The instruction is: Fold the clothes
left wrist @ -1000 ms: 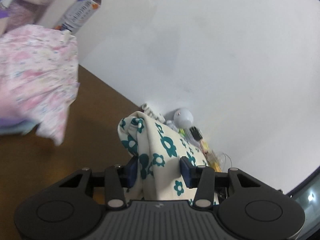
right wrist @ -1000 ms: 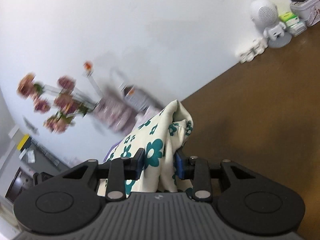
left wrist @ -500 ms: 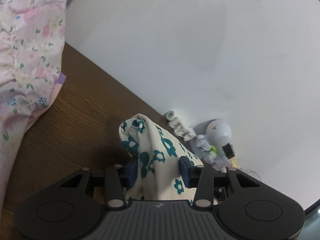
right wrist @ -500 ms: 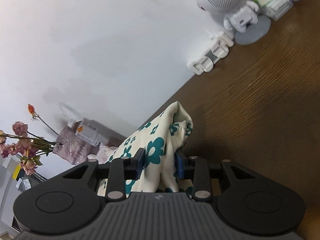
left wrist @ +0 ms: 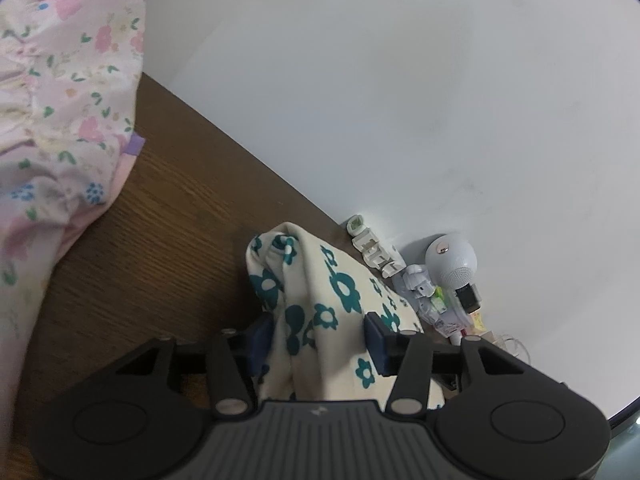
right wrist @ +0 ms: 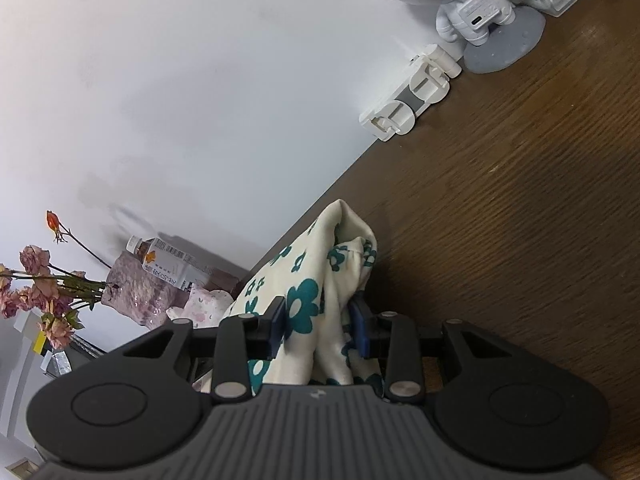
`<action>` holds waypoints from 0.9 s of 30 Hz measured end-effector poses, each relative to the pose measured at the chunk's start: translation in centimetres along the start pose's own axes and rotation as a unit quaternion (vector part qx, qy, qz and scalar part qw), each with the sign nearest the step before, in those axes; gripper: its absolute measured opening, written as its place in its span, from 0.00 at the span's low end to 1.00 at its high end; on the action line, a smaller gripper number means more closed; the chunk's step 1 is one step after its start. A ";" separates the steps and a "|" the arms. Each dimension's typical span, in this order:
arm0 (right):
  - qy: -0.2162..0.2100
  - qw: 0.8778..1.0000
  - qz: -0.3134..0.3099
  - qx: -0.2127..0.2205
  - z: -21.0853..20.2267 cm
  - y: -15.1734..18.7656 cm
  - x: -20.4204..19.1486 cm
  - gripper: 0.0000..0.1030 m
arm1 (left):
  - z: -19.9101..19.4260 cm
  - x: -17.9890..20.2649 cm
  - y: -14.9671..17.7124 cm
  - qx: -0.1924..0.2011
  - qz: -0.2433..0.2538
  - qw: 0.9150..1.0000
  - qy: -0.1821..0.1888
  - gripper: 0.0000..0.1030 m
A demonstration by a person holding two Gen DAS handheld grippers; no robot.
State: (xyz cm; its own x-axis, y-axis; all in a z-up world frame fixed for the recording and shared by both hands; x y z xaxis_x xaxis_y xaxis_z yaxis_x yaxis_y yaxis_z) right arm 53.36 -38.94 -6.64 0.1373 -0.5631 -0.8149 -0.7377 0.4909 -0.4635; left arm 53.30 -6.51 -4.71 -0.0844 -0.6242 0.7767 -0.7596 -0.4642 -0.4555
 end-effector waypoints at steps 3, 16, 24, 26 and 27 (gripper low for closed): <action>0.003 1.000 0.003 0.004 -1.0 -0.2 0.1 0.36 | -0.1 0.2 -0.1 0.007 0.001 1.000 -0.002 0.46; 0.042 0.998 -0.052 0.009 -1.6 0.0 -1.1 0.25 | 1.6 2.8 0.6 0.019 0.080 0.996 -0.042 0.40; 0.102 0.983 -0.153 0.007 -2.1 2.3 -4.2 0.72 | -2.8 6.0 1.7 0.073 0.201 0.972 -0.101 0.79; 0.121 0.975 -0.184 0.007 -2.3 3.0 -5.2 0.78 | -2.9 6.6 2.4 0.074 0.227 0.963 -0.126 0.83; 0.130 0.971 -0.200 0.007 -2.4 3.3 -5.7 0.81 | -2.9 6.8 2.8 0.072 0.237 0.959 -0.139 0.84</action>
State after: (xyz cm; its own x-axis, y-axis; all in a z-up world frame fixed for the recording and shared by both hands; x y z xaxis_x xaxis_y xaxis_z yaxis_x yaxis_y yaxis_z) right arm 48.56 -35.66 -2.67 0.2385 -0.8582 -0.4546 -0.6503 0.2066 -0.7311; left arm 48.72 -10.25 0.51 -0.2079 -0.9205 0.3309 -0.5799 -0.1564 -0.7995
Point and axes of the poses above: each gripper's, at about its wrist camera, not at the fingertips, and z roughly the way its jaws point, x to its right, y to its underside, the point moved 4 cm from there along z, roughly the way its jaws point, and after that the axes turned 3 degrees about -z, right-handed, at the moved point
